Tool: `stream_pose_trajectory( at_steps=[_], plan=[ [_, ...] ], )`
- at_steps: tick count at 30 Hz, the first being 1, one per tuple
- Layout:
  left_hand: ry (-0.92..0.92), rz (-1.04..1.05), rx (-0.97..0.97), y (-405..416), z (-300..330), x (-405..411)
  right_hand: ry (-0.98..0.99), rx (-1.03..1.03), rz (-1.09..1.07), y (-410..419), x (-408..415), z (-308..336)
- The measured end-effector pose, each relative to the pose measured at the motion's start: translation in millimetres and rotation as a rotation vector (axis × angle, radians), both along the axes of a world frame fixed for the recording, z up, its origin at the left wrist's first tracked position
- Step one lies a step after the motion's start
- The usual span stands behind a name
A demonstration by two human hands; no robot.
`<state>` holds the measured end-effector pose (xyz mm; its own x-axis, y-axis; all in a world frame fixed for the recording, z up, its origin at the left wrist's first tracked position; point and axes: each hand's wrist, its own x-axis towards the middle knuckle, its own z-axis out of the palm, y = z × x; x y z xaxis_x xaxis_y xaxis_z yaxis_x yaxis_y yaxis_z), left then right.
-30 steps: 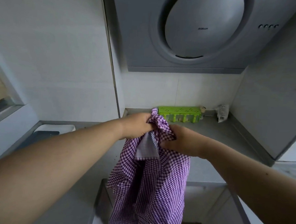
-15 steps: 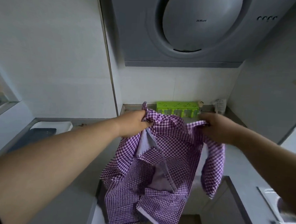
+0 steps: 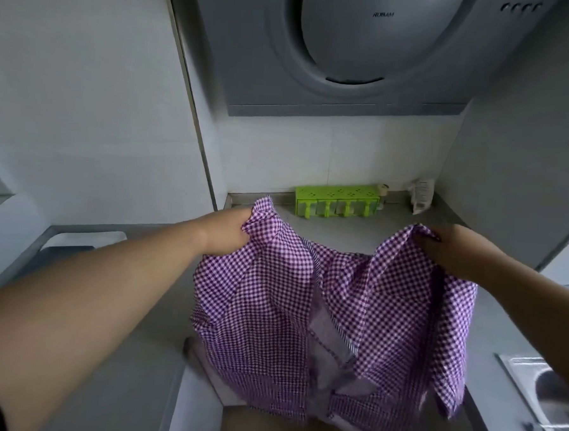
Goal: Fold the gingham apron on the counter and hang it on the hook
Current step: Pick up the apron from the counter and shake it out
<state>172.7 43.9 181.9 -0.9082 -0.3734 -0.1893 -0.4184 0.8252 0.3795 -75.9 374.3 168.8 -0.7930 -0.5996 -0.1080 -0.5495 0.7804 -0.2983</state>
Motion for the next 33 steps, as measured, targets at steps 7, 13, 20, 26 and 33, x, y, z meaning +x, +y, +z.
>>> stream_pose_trajectory(
  at_steps=[7, 13, 20, 26, 33],
  plan=[
    [0.087, 0.099, -0.026, -40.6, -20.8, -76.1, -0.120, -0.158, -0.035, -37.3, -86.7, -13.8],
    [0.067, 0.198, -0.026, -85.6, -44.1, -168.0, -0.100, -0.141, -0.090, -94.0, -204.6, -50.2],
    [0.063, 0.283, -0.033, -117.9, -89.2, -255.4, 0.082, 0.051, -0.104, -146.6, -318.9, -125.3],
    [0.031, 0.423, -0.088, -117.9, -118.7, -286.2, 0.065, 0.232, -0.100, -168.2, -354.4, -178.7],
    [0.018, 0.200, -0.347, -101.1, -181.6, -280.4, 0.050, 0.275, -0.105, -179.8, -373.9, -229.3]
  ],
)
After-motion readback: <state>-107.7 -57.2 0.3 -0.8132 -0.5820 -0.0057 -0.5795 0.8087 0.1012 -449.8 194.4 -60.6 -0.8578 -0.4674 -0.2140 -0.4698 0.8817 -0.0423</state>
